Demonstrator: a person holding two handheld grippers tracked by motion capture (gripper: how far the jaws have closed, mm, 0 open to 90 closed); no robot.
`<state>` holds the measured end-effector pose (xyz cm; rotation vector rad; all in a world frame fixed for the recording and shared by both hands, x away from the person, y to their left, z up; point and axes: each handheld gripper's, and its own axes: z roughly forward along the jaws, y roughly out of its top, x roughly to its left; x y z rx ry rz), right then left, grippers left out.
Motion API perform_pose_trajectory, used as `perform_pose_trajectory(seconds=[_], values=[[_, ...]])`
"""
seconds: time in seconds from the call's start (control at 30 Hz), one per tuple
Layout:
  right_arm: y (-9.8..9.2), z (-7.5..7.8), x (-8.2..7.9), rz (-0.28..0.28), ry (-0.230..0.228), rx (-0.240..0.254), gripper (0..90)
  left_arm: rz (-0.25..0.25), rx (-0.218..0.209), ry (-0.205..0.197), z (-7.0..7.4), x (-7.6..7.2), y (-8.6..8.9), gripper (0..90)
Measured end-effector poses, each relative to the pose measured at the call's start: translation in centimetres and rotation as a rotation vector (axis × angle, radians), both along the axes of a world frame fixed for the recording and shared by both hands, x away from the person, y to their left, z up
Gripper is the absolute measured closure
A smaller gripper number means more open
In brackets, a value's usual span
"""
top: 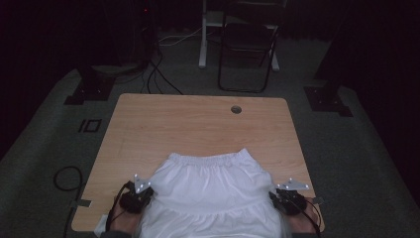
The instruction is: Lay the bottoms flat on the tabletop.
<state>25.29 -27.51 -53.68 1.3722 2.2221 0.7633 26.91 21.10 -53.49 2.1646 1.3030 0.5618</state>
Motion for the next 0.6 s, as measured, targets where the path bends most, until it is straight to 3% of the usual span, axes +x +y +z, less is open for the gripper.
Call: perform_pose_trajectory(seconds=[0.03, 0.07, 0.17, 0.2, 0.23, 0.27, 0.37, 0.4, 0.43, 0.47, 0.6], values=[[0.1, 0.0, 0.7, -0.005, -0.005, -0.009, 71.6, 0.018, -0.005, 0.002, 0.0, 2.3, 0.2, 87.4], [0.3, 0.0, 2.2, -0.026, -0.016, -0.024, 73.8, 0.022, -0.001, 0.000, 0.1, 2.8, 0.2, 87.8], [0.4, 0.0, 4.4, -0.065, -0.030, -0.041, 75.4, 0.060, -0.007, 0.011, 0.2, 5.5, 0.7, 87.8], [0.4, 0.0, 4.4, -0.065, -0.030, -0.041, 75.4, 0.060, -0.007, 0.011, 0.2, 5.5, 0.7, 87.8], [0.3, 0.0, 5.1, -0.078, -0.032, -0.043, 75.8, 0.075, -0.014, 0.009, 0.2, 6.8, 1.3, 87.8], [0.2, 0.1, 6.8, -0.126, -0.033, -0.044, 75.9, 0.087, -0.026, 0.005, 0.1, 7.2, 1.5, 87.8], [0.2, 0.3, 8.0, -0.165, -0.037, -0.032, 75.2, 0.102, -0.142, 0.004, 0.3, 7.9, 2.8, 86.2], [0.2, 0.3, 8.0, -0.165, -0.037, -0.032, 75.2, 0.102, -0.142, 0.004, 0.3, 7.9, 2.8, 81.6], [0.2, 0.4, 8.2, -0.163, -0.031, -0.034, 73.1, 0.071, -0.237, -0.006, 1.0, 7.8, 3.7, 81.6], [0.2, 0.7, 8.1, -0.151, -0.033, -0.031, 65.2, 0.062, -0.265, -0.016, 1.4, 7.6, 4.1, 70.2], [-0.7, 1.8, 6.9, -0.137, -0.058, 0.044, 53.5, 0.037, -0.326, -0.092, 4.2, 6.4, 5.9, 62.3]])
